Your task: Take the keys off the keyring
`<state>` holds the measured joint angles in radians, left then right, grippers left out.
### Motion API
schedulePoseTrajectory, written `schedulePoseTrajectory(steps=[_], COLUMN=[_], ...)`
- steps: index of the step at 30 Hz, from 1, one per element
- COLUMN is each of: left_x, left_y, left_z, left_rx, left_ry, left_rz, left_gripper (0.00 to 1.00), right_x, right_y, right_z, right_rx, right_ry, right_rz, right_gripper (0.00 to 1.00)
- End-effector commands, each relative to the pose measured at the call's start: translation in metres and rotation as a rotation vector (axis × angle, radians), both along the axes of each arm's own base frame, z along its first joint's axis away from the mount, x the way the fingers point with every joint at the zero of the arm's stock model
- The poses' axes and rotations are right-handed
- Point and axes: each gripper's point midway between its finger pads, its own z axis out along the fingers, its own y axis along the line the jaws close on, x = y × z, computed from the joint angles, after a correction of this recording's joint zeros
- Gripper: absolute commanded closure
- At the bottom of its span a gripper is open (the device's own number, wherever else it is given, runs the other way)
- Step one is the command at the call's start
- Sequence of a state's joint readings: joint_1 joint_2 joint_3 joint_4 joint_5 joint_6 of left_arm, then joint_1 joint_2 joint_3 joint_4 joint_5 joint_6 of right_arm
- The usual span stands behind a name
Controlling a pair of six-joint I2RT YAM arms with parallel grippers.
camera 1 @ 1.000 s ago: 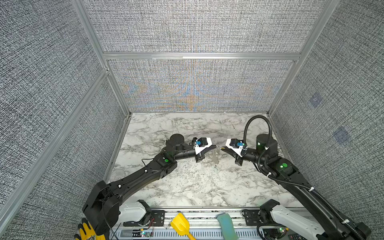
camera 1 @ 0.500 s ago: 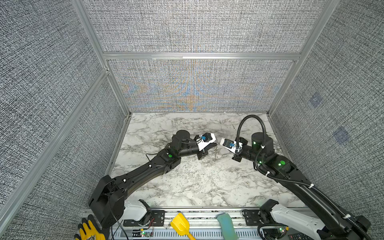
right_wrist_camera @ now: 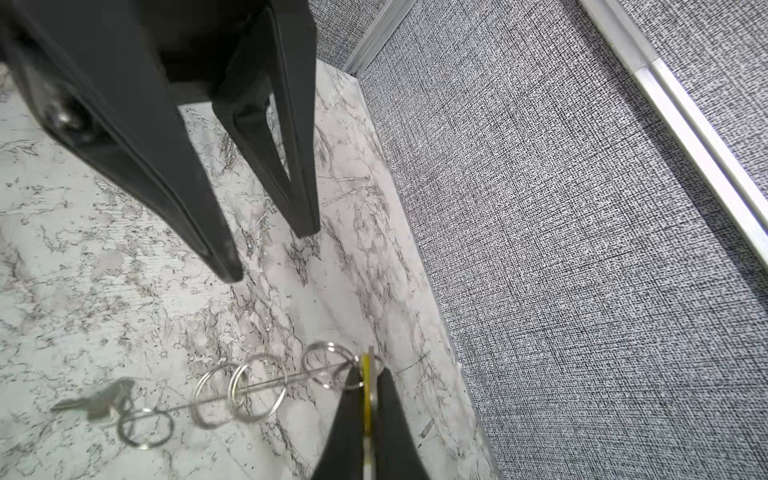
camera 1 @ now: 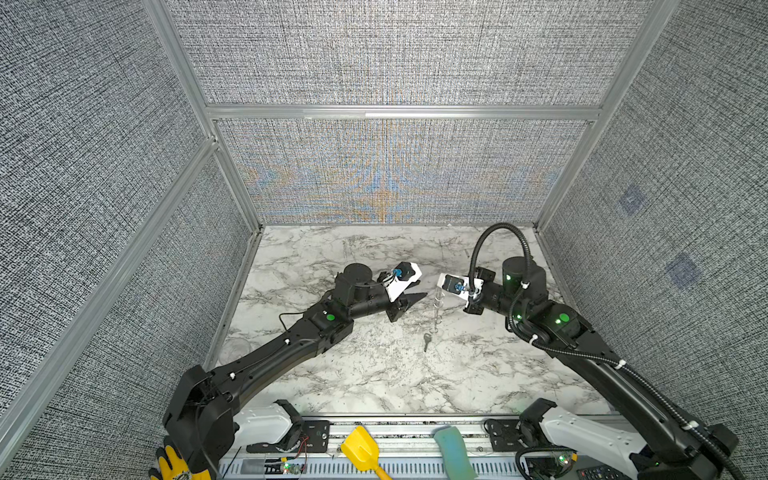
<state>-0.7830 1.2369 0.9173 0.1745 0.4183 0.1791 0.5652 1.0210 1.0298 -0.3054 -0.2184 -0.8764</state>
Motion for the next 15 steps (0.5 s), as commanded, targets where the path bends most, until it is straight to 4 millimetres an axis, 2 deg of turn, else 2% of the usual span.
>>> schedulePoseTrajectory(steps=[1, 7, 15], left_x=[0.001, 0.002, 0.0], left_y=[0.012, 0.019, 0.017], left_z=[0.003, 0.013, 0.023], left_rx=[0.036, 0.063, 0.058], left_ry=[-0.02, -0.055, -0.056], left_rz=[0.041, 0.041, -0.025], left_gripper=[0.6, 0.57, 0.55], right_x=[-0.01, -0.014, -0.023], right_y=[0.009, 0.011, 0.015], right_z=[0.005, 0.006, 0.013], right_rx=[-0.003, -0.062, -0.101], right_ry=[-0.023, -0.067, -0.146], right_rz=[0.104, 0.159, 0.246], right_gripper=[1.0, 1.0, 1.0])
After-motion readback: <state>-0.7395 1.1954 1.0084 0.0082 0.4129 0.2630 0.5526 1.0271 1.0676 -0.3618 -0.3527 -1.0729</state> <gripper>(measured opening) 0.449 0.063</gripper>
